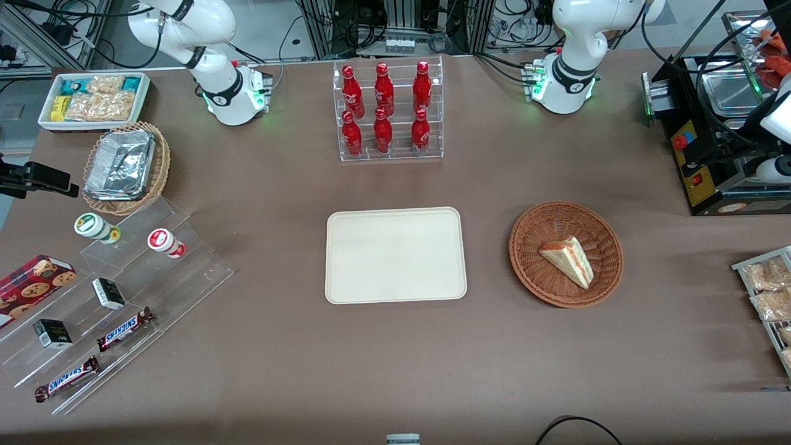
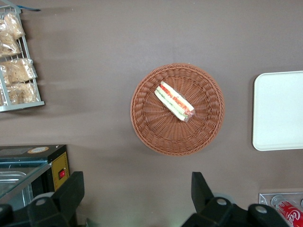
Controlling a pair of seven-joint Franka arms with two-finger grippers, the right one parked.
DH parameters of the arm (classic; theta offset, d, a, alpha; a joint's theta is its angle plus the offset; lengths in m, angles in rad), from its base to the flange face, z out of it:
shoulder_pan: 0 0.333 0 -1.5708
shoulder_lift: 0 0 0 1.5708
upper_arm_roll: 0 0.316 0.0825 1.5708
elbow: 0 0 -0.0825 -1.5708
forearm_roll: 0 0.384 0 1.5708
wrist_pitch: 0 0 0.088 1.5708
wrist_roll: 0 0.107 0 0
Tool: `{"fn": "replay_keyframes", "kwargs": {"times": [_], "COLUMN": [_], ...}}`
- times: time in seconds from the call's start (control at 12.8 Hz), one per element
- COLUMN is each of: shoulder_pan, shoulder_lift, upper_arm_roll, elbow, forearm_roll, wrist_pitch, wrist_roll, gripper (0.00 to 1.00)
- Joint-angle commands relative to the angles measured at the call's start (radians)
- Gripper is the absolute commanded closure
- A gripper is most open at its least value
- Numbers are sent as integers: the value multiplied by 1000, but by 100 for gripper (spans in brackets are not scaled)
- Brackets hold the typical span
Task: Place sandwich from basket to tray
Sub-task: 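Move the left gripper over the sandwich in the wicker basket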
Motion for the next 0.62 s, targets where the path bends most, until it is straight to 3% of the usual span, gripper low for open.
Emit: {"fn": "replay_keyframes", "kwargs": {"times": [0.0, 0.31, 0.55], "shoulder_pan": [1, 1, 1], "shoulder_lift": [4, 51, 79], "upper_arm_roll": [-1, -7, -44], "elbow": [9, 8, -99], "forearm_roll": [10, 10, 16], "wrist_pitch": [-25, 0, 142], "wrist_roll": [9, -25, -121], "gripper": [0, 0, 0]}}
